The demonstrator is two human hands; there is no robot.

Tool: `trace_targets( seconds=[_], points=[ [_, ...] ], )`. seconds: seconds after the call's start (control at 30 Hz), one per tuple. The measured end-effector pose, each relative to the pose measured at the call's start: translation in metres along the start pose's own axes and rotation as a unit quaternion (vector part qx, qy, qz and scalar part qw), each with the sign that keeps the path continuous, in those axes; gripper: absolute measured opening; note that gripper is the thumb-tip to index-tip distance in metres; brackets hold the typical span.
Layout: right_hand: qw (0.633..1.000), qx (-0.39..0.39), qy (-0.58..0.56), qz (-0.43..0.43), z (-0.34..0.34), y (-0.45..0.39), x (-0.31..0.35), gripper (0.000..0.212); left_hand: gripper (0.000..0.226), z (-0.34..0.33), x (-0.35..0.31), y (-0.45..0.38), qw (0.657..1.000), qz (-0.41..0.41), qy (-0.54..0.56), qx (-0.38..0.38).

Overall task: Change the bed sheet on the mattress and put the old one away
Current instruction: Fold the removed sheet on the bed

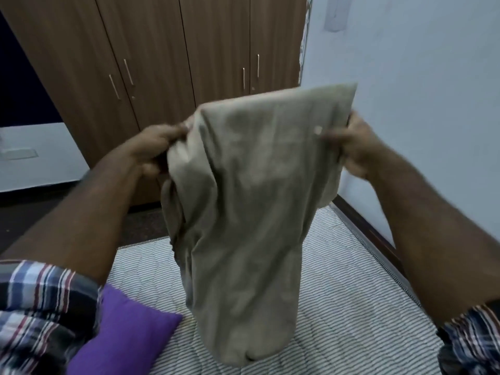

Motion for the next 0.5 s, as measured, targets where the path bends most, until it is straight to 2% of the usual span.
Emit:
trace_targets(
  seconds=[0.03,0.1,0.13,0.17,0.2,0.23,0.3,0.33,0.4,0.5],
  points=[
    [0.999,-0.008,0.037,-0.015,-0.001,0.008,-0.009,0.063,0.064,0.006,0.008,-0.003,0.999,0.007,-0.035,-0.012],
    [0.998,-0.052,0.021,-0.019,0.0,0.009,-0.012,0.08,0.098,0.018,0.012,-0.01,0.998,-0.011,-0.015,-0.052],
    [0.997,-0.07,-0.007,-0.007,0.0,0.006,-0.005,0.091,0.095,0.021,0.006,-0.01,0.997,-0.03,0.024,-0.063],
    [0.995,-0.09,-0.029,0.013,-0.002,0.006,0.006,0.094,0.076,0.021,0.0,-0.006,0.995,-0.045,0.071,-0.06],
    [0.993,-0.105,-0.04,0.033,-0.003,0.002,0.013,0.093,0.054,0.018,-0.004,0.003,0.992,-0.045,0.111,-0.031],
    [0.993,-0.11,-0.037,0.035,-0.005,0.002,0.016,0.089,0.047,0.014,-0.002,0.015,0.992,-0.032,0.123,0.005],
    [0.995,-0.096,0.017,0.017,-0.012,0.008,0.007,0.085,0.063,0.005,0.013,0.038,0.995,-0.003,0.08,0.062],
    [0.995,-0.091,0.045,0.007,-0.013,0.01,0.001,0.085,0.078,0.006,0.023,0.038,0.998,0.001,0.041,0.055],
    [0.993,-0.104,0.052,0.003,-0.012,0.01,0.001,0.082,0.1,0.013,0.028,0.03,1.0,-0.025,-0.004,0.003],
    [0.994,-0.089,-0.066,0.011,-0.01,0.004,0.015,0.079,0.105,0.024,0.016,0.001,0.996,-0.037,0.029,-0.081]
  ],
)
Point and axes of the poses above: each hand's wrist, its own y-axis away from the middle knuckle, its own z-axis out of the back of the hand, x = y × z, the point moved 2 cm from there along -y, towards the middle knuckle, and after that the axes turned 10 degrees about -x, right-handed, at the moved point
